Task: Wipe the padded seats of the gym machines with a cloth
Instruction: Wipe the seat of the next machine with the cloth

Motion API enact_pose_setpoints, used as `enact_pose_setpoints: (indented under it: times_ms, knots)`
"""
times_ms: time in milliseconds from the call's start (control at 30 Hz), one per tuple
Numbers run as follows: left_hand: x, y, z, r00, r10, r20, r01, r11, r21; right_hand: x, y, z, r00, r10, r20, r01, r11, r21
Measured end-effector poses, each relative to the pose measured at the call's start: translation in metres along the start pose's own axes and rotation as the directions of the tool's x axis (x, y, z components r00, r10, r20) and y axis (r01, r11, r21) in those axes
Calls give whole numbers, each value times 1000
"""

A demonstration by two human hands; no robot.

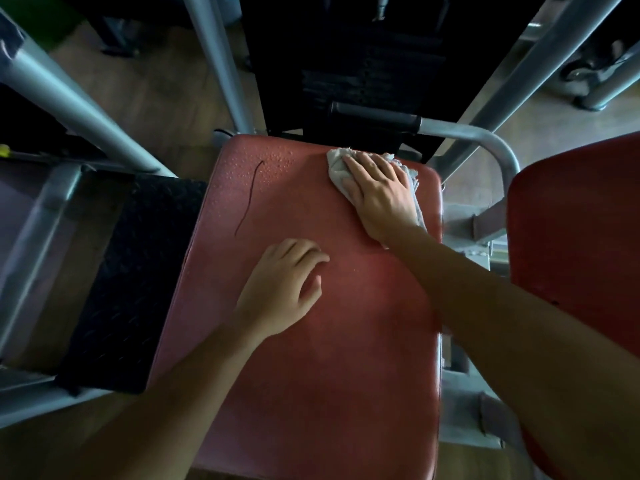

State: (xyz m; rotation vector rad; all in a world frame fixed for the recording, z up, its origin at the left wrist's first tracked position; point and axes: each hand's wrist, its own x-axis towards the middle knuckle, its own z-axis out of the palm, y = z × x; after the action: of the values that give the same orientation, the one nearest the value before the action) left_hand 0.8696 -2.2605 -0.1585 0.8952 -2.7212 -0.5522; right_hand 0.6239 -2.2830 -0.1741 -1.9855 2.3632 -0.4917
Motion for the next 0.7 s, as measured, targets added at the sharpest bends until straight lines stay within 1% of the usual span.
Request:
enact_pose_setpoints:
  times_ms: [67, 133, 200, 267, 333, 400, 467, 600, 700]
  knots:
    - [20, 1, 2, 1000, 17, 8, -17, 998, 52, -1, 13, -5, 1000, -11, 5, 11, 1000, 7]
    - [42, 0, 4, 999, 33, 24, -34, 997, 76, -1, 30, -7, 1000, 0, -29, 0, 1000, 8]
    - [59, -3, 9, 998, 27, 59, -31, 997, 67, 2, 51, -11, 997, 65, -45, -64, 998, 15]
    - [67, -3, 16, 996, 13, 89, -19, 998, 67, 7, 72, -19, 979, 201, 46, -202, 979, 23]
    - [68, -2, 22, 996, 0, 93, -10, 994, 109, 13, 89, -24, 930, 333, 154, -348, 934, 81]
    - [68, -3, 26, 996, -5, 87, -5, 993, 116, 17, 95, -26, 904, 370, 213, -404, 902, 151]
    - [70, -5, 27, 996, -3, 85, -5, 995, 96, 21, 95, -24, 912, 347, 217, -384, 910, 156]
    - [71, -8, 27, 997, -5, 79, -1, 997, 78, 43, 83, -20, 945, 230, 234, -257, 962, 92]
    - [71, -9, 27, 996, -13, 86, 9, 999, 48, 47, 72, -19, 961, 158, 229, -190, 974, 124]
